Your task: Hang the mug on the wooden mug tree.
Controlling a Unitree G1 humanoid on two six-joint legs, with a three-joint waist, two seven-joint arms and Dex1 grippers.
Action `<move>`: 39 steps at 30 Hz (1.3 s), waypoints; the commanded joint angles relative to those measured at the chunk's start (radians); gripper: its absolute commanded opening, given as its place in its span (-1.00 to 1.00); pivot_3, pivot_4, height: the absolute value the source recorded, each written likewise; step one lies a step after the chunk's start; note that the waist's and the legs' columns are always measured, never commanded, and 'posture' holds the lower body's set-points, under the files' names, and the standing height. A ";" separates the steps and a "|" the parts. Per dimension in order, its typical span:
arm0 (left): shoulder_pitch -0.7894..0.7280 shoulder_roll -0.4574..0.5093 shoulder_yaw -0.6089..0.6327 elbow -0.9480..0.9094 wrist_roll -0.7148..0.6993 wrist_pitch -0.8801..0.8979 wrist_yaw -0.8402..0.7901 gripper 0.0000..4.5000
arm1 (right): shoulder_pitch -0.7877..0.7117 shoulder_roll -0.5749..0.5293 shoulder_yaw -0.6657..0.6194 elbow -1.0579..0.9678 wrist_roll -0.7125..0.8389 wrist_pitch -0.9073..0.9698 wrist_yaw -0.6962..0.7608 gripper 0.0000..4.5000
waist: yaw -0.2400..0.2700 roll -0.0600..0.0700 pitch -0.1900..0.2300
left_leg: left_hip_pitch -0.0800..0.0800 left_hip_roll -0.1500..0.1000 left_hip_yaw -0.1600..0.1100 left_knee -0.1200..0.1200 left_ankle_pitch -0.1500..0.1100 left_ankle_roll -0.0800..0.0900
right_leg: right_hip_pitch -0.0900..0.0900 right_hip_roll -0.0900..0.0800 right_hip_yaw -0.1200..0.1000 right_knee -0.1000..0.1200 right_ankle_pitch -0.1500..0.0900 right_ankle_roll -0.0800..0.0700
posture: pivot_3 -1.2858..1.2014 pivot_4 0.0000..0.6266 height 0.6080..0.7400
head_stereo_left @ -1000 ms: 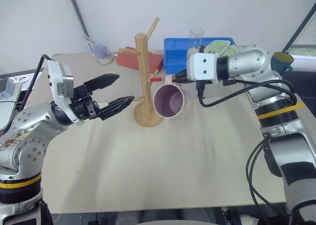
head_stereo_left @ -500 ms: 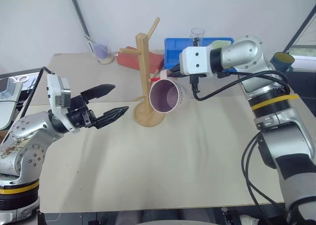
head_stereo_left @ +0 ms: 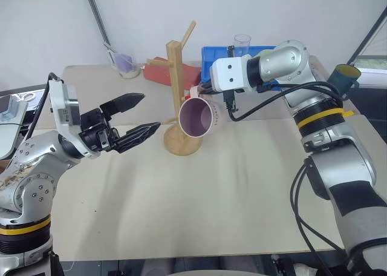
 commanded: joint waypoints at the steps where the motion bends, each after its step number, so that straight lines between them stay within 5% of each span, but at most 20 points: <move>1: -0.018 0.007 0.007 -0.028 -0.013 0.000 0.011 1.00 | -0.033 0.007 -0.029 -0.011 0.023 -0.010 0.002 -0.99 | 0.000 0.000 0.000 | 0.000 0.000 0.000 0.000 0.000 0.000 | 0.000 0.000 0.000 0.000 0.000 0.000 | 0.03 -0.52 0.71; 3: -0.028 0.004 0.003 -0.025 -0.008 -0.002 0.022 1.00 | -0.033 0.012 -0.036 -0.015 0.034 0.002 0.003 -0.99 | -0.001 0.000 0.000 | 0.000 0.000 0.000 0.000 0.000 0.000 | 0.000 0.000 0.000 0.000 0.000 0.000 | 0.03 -0.52 0.71; 9: -0.010 0.005 -0.009 -0.016 0.011 -0.014 0.011 1.00 | -0.036 0.004 -0.044 -0.022 0.034 -0.025 0.000 -0.11 | 0.000 0.000 0.000 | 0.000 0.000 0.000 0.000 0.000 0.000 | 0.000 0.000 0.000 0.000 0.000 0.000 | 0.03 -0.52 0.71; 18: -0.001 0.073 -0.027 0.021 0.110 0.002 0.029 1.00 | 0.006 -0.122 -0.083 -0.159 0.114 0.032 0.121 -0.11 | 0.002 0.000 0.000 | 0.000 0.000 0.000 0.000 0.000 0.000 | 0.000 0.000 0.000 0.000 -0.004 -0.007 | 0.03 -0.52 0.71; 25: 0.050 0.152 -0.019 0.057 0.270 -0.033 0.035 1.00 | 0.139 -0.265 -0.192 -0.443 0.330 0.415 0.249 -0.11 | 0.003 0.000 0.000 | 0.000 0.000 0.001 0.000 0.000 0.000 | 0.000 -0.001 0.000 0.000 -0.004 -0.007 | 0.03 -0.52 0.71; 32: 0.039 0.195 0.033 0.081 0.251 -0.004 0.008 1.00 | 0.265 -0.346 -0.313 -0.707 0.527 0.798 0.194 -0.11 | 0.002 0.000 0.001 | 0.001 0.000 0.001 -0.001 -0.002 -0.003 | -0.002 -0.001 0.000 0.001 -0.005 -0.008 | 0.03 -0.52 0.71; 39: 0.006 0.197 0.028 0.070 0.219 0.034 -0.002 1.00 | 0.341 -0.364 -0.354 -0.831 0.592 0.909 0.107 -0.11 | 0.003 -0.001 0.001 | 0.000 0.000 0.001 0.000 -0.005 -0.008 | -0.002 -0.002 0.000 -0.002 -0.005 -0.009 | 0.03 -0.52 0.71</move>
